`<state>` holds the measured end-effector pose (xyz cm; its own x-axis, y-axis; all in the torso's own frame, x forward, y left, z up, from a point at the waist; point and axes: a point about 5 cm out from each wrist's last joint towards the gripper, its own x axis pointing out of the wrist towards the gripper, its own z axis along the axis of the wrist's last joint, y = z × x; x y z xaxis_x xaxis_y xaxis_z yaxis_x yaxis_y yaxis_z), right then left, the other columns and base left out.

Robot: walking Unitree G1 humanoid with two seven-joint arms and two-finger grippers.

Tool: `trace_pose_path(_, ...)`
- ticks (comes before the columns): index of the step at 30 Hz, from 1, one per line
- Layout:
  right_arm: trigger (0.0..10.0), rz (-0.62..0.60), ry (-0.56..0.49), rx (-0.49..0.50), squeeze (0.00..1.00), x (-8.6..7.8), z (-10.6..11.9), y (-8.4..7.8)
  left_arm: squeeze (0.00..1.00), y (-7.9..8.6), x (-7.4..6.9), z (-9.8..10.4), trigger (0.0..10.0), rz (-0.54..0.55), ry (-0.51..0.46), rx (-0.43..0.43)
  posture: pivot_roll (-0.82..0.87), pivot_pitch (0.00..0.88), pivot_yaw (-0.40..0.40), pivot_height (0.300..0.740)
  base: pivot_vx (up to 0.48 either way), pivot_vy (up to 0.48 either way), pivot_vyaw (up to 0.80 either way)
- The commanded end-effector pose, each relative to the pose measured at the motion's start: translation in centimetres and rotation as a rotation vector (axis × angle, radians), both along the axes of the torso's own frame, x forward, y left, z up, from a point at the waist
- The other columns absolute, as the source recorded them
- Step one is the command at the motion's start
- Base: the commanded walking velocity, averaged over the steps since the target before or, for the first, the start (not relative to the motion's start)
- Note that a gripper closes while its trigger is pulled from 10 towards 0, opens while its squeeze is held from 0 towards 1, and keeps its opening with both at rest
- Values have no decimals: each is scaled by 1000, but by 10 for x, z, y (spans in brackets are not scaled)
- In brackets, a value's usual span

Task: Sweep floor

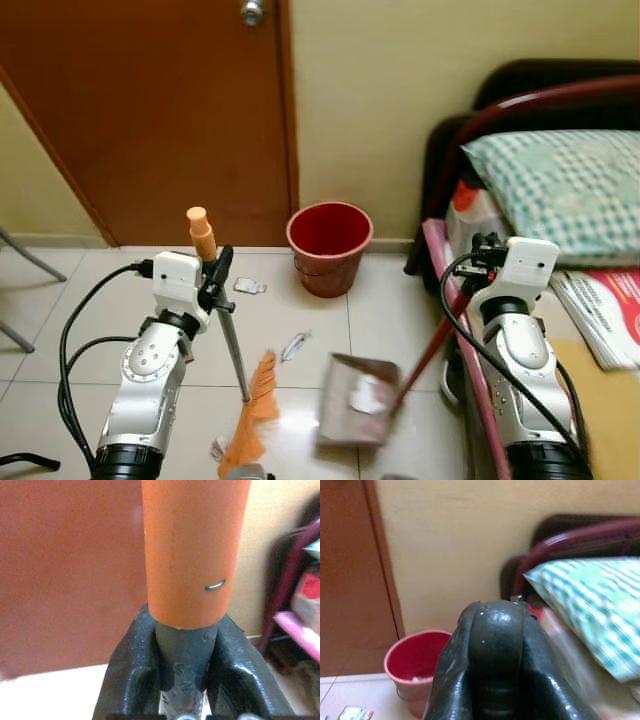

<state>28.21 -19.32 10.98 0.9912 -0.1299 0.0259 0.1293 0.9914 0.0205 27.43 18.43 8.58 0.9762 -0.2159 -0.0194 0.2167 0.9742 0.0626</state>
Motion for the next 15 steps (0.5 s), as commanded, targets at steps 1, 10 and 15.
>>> trace_pose_path(1,10000,27,-68,33,0,7,14,10,0,3,4,11,10000,0,-56,35,1,0,-22,740,371,304,0)
trace_pose_path(10,10000,31,-73,39,0,8,13,13,0,-3,3,10,10000,-2,-53,18,3,0,-20,740,375,60,0)
trace_pose_path(15,10000,32,-87,43,0,12,18,13,0,-3,4,10,10000,8,-56,17,9,0,-22,740,0,0,0)
